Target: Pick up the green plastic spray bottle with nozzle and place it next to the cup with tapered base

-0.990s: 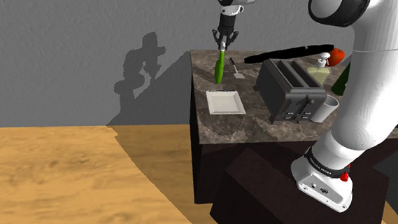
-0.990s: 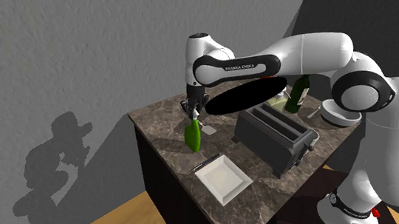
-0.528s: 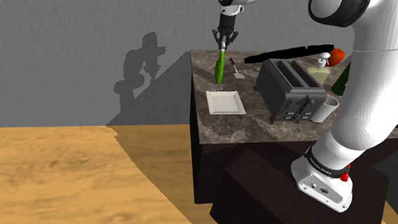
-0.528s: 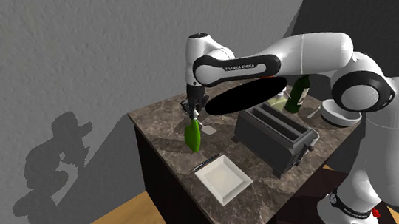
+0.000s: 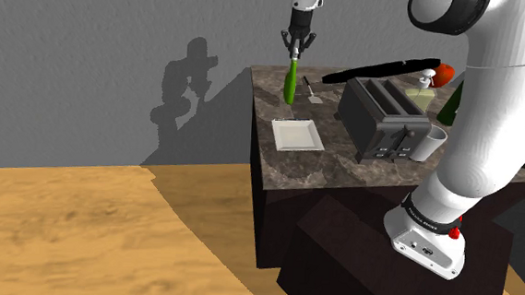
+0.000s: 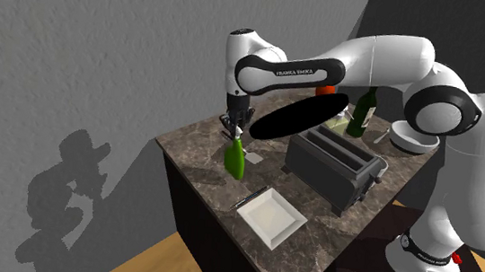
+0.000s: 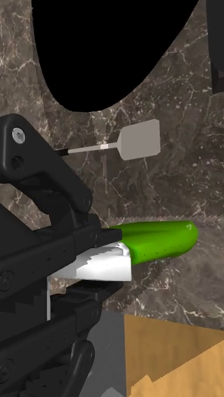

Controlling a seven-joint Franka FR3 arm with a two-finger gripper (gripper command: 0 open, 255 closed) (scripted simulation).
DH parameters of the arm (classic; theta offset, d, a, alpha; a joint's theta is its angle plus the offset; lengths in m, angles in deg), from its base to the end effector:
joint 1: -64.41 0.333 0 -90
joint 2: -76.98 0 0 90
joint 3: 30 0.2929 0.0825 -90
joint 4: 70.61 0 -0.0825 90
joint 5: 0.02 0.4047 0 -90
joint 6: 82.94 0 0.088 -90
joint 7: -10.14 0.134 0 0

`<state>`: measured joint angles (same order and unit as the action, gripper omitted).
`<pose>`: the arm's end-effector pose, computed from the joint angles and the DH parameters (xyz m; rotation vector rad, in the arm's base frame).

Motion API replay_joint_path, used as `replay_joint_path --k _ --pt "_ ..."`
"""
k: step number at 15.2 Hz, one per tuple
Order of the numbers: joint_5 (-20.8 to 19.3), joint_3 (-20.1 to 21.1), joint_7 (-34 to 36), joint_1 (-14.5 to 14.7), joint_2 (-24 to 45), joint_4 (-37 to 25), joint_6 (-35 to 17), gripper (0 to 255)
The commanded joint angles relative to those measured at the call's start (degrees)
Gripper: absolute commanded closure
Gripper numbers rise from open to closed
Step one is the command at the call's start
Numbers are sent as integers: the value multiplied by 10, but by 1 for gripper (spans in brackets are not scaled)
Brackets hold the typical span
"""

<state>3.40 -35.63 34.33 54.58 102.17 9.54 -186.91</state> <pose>0.6750 -0.1703 0.4005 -2.9385 1.0697 0.0359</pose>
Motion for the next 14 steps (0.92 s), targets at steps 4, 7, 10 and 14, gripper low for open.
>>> replay_joint_path --k 4,7,10,14 --pt "-1 0 1 -1 -4 -34 38 255" --pt "-1 -1 2 -1 -2 -59 62 255" --pt "-1 -1 2 -2 0 -87 86 255" --pt "0 -1 3 -4 7 -129 121 255"
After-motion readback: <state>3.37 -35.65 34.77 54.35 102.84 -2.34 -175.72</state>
